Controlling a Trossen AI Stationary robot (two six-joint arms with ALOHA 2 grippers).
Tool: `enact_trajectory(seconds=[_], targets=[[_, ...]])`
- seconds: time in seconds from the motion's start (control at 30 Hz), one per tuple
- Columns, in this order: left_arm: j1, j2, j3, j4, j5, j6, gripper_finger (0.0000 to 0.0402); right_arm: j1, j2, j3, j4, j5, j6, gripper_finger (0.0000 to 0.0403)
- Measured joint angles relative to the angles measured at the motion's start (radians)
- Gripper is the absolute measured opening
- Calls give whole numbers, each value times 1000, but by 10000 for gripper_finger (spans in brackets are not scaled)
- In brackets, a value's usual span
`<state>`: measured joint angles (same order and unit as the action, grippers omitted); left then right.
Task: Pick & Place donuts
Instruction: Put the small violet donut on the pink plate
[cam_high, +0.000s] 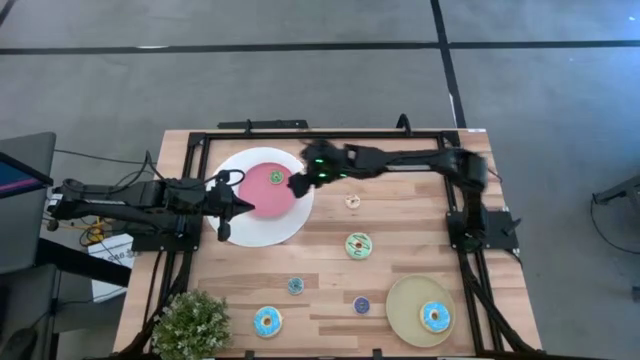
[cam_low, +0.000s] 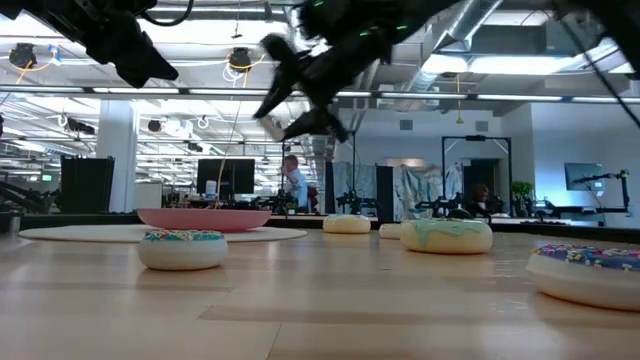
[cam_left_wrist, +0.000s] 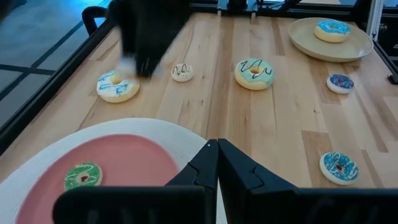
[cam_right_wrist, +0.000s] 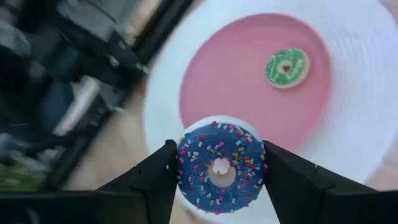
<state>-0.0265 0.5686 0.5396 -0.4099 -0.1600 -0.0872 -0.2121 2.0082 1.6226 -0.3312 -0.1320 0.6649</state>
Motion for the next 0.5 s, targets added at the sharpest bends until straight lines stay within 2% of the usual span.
enact_trajectory(seconds=[0.17,0.33,0.4,0.5], targets=[[0,0,0,2,62,34,0,-6,238,367,-251,1,-203,207],[0,0,0,3,96,42,0,-15,437,663,-438,3,-278,207],[0,0,0,4,104,42,0,-18,497,736,-495,4,-284,207],[0,0,0,4,125,49,0,-24,519,708,-481,-3,-281,207]])
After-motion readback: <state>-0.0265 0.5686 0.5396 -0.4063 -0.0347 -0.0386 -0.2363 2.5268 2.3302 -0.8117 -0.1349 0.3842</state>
